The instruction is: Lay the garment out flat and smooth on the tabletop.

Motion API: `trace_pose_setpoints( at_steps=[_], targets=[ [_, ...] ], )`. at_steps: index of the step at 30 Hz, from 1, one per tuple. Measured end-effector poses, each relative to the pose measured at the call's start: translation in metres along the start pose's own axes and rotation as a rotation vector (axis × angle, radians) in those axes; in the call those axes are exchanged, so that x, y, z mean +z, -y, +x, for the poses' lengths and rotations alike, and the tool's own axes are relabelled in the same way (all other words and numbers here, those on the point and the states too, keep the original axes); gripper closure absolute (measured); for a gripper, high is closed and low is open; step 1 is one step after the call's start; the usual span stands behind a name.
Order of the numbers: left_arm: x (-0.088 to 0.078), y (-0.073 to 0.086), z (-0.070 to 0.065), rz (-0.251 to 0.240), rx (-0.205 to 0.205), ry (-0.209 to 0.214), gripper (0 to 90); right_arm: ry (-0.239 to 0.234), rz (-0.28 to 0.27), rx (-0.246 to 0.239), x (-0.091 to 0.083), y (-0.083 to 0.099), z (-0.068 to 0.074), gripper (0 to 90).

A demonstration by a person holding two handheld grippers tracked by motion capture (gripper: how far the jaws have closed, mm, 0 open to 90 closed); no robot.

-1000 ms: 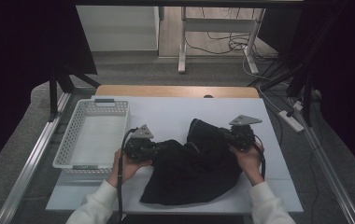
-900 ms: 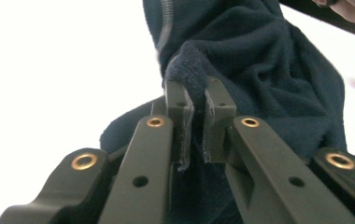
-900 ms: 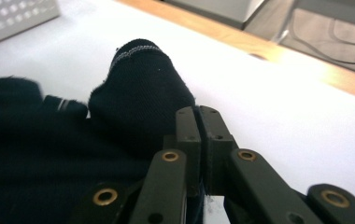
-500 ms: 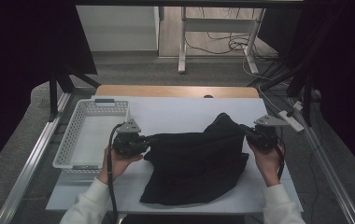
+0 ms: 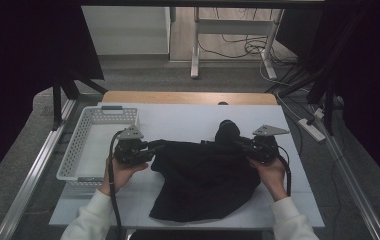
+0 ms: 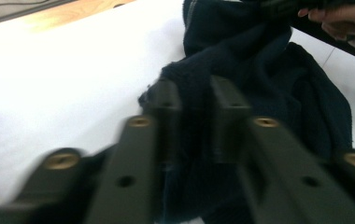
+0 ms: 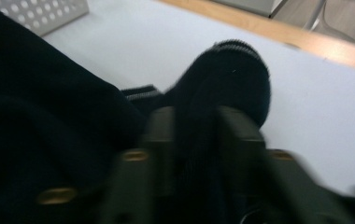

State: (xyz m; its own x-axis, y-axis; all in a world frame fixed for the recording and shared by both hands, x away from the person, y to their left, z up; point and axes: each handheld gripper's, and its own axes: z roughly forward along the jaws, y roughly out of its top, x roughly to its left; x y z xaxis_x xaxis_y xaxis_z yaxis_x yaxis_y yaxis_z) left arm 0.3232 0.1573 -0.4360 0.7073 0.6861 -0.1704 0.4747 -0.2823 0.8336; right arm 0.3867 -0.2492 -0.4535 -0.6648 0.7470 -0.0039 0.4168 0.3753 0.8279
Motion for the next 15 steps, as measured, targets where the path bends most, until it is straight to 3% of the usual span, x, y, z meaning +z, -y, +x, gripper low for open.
trace_pose_setpoints(
  at_steps=[1, 2, 6, 8, 10, 12, 13, 15],
  targets=[
    [0.000, 0.000, 0.000, -0.007, -0.006, 0.002, 56.1, 0.013, -0.010, -0.002, -0.001, 0.000, 0.000, 52.1],
    [0.001, -0.001, -0.001, -0.014, -0.009, 0.007, 49.8, 0.037, -0.055, 0.001, -0.010, -0.003, 0.000, 46.4],
    [0.003, -0.003, -0.004, -0.017, -0.009, 0.007, 46.2, 0.053, -0.096, 0.037, -0.026, -0.004, -0.007, 43.4],
    [0.008, -0.004, -0.008, -0.003, 0.001, 0.009, 44.8, 0.099, -0.070, 0.056, -0.036, 0.003, -0.016, 42.7],
    [0.011, -0.005, -0.009, 0.003, 0.006, 0.011, 44.1, 0.103, -0.061, 0.067, -0.037, 0.006, -0.019, 42.5],
    [0.016, -0.005, -0.012, 0.015, 0.012, 0.014, 43.2, 0.115, -0.029, 0.080, -0.037, 0.013, -0.023, 41.7],
    [0.019, -0.006, -0.014, 0.019, 0.014, 0.017, 43.0, 0.126, 0.015, 0.095, -0.033, 0.023, -0.028, 41.5],
    [0.023, -0.007, -0.017, 0.030, 0.025, 0.024, 42.9, 0.125, 0.032, 0.103, -0.031, 0.026, -0.029, 41.2]
  ],
)
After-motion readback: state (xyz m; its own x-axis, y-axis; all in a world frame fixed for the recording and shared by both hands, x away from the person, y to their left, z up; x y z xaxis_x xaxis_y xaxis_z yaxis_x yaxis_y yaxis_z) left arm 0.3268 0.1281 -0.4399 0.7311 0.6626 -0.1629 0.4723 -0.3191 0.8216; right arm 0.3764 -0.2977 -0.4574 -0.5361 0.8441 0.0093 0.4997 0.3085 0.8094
